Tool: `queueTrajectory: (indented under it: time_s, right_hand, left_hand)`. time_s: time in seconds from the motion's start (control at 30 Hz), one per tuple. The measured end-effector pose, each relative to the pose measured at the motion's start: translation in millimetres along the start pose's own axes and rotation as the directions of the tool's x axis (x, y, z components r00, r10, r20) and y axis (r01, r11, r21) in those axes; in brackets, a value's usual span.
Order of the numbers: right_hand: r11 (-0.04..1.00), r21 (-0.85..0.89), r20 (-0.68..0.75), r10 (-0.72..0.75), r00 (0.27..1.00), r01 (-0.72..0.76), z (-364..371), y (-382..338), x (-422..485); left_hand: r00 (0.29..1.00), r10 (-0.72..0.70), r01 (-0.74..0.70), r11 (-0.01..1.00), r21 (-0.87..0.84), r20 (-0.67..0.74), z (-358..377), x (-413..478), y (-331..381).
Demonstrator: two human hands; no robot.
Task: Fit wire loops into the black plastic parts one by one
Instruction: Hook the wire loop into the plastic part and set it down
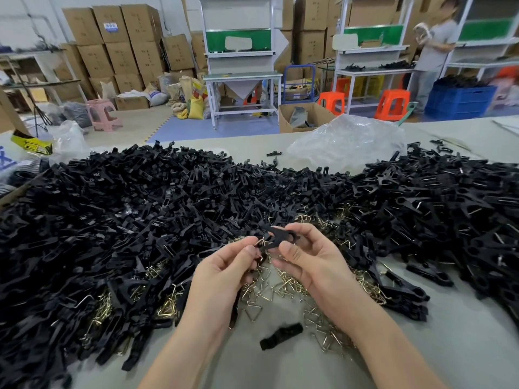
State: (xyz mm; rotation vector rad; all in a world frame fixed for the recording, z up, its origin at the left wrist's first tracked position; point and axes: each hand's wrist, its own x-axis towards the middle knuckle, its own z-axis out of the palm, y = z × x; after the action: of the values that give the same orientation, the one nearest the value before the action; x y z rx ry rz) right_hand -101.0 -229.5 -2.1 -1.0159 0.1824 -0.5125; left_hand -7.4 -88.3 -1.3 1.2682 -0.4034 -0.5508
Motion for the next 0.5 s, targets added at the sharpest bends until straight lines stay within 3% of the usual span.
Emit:
queueTrajectory:
  time_s: [0.23,0.5]
  right_hand:
    - [0.943,-0.322,0.045,-0.077,0.996,0.087,2.8,3.9,-3.2]
    - [0.89,-0.439,0.041,-0.117,0.992,0.123,9.2,8.3,-4.4]
  left_hand:
    - [0.984,-0.033,-0.001,0.981,-0.192,-0.174,1.2,4.1,0.9]
    - [0.969,0.041,-0.057,0.997,-0.056,-0.243,12.7,-2.5,-3.9]
